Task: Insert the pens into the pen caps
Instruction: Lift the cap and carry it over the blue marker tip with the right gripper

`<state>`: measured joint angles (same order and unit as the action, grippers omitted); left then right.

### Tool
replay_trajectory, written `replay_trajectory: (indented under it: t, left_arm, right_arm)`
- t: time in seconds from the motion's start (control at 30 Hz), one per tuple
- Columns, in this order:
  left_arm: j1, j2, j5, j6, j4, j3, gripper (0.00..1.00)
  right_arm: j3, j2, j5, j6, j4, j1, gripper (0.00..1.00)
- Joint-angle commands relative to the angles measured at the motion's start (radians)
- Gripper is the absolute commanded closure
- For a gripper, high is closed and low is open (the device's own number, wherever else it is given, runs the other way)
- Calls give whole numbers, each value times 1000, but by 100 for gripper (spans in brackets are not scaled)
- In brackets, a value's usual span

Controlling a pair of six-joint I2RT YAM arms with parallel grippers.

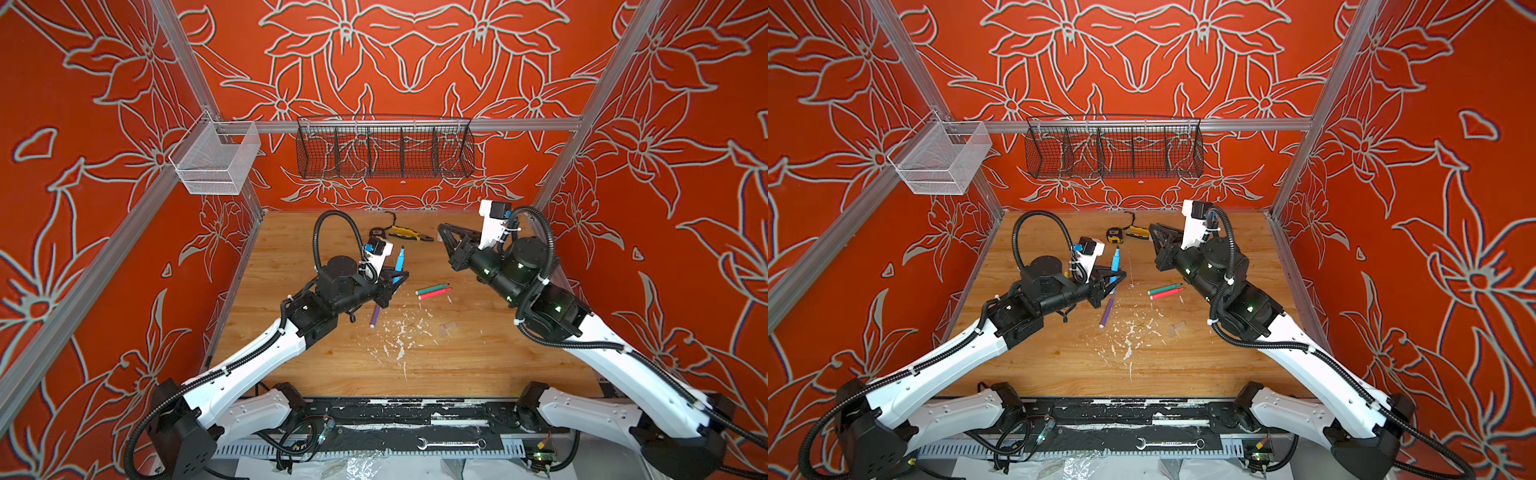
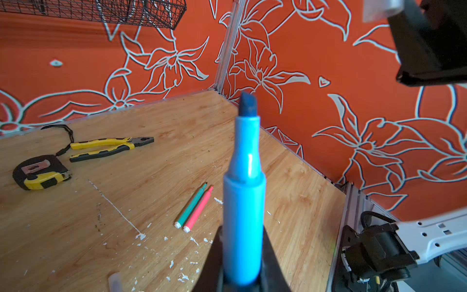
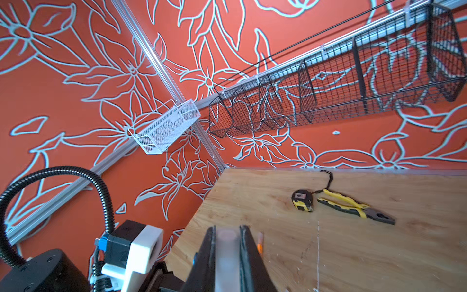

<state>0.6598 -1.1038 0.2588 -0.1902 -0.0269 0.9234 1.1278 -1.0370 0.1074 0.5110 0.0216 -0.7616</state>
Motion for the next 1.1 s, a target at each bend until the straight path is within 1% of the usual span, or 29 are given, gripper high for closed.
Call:
replay_trajectory:
  t: [0.0, 0.07, 0.2, 0.23, 0.43, 0.67, 0.87, 1.07]
  left_arm:
    - [-6, -54, 61, 37, 27, 58, 100]
    - [-6, -95, 99, 41, 42, 89, 100]
    - [2, -174, 246, 67, 126, 178, 100]
    - [8, -182, 255, 68, 132, 188, 100]
    - [35, -173, 221, 85, 124, 178, 100]
    - [60, -136, 242, 134, 127, 156, 100]
    - [66, -95, 200, 140, 94, 116, 100]
    - [66, -78, 153, 136, 102, 109, 100]
  right_arm:
    - [-43, -5, -3, -21, 81, -5, 99]
    - [-58, 11, -16, -18, 75, -4, 100]
    - [-166, 74, -13, 7, 172, -5, 100]
    - [-179, 85, -8, 12, 181, -5, 100]
    - [-224, 104, -55, 48, 248, -4, 100]
    - [-254, 52, -86, 108, 366, -5, 100]
    - [-258, 1, -124, 151, 426, -4, 100]
    - [-262, -8, -125, 164, 436, -3, 100]
